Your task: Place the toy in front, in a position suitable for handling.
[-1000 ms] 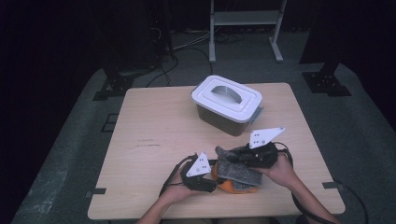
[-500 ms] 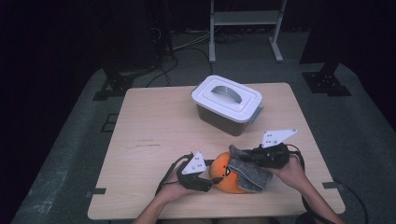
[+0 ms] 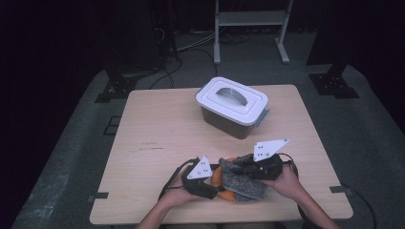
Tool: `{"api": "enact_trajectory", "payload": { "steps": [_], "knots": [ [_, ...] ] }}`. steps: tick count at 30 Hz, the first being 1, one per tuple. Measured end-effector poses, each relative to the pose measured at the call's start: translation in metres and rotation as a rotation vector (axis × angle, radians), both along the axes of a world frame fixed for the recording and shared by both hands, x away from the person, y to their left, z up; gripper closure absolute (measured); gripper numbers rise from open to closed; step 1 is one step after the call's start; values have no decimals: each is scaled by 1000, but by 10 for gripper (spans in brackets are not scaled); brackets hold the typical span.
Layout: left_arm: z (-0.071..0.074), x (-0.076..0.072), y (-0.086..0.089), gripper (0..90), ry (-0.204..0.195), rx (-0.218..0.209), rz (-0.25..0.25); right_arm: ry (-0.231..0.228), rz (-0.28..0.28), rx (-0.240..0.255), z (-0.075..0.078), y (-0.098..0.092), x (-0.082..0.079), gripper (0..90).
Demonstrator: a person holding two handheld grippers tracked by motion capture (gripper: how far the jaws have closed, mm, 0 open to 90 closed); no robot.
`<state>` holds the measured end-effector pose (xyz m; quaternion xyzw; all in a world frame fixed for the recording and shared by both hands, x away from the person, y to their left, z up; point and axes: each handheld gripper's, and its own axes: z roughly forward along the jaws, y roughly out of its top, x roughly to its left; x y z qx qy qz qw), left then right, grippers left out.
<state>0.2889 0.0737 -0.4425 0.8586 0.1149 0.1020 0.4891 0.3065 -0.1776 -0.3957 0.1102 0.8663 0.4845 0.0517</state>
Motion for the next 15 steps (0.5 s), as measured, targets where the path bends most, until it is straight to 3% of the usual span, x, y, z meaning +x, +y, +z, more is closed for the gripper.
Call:
{"api": "enact_trajectory", "payload": {
  "steps": [4,10,12,15],
  "knots": [
    [-1,0,1,336,-12,2,-3,2,-34,14,-1,-16,4,804],
    [-1,0,3,337,-12,3,-11,47,-131,50,-13,-59,2,804],
    [1,1,3,311,9,-16,-26,60,-133,62,-16,-63,-1,804],
    [3,5,4,185,74,-82,-27,48,-102,53,-19,-59,-9,804]
  ]
}}
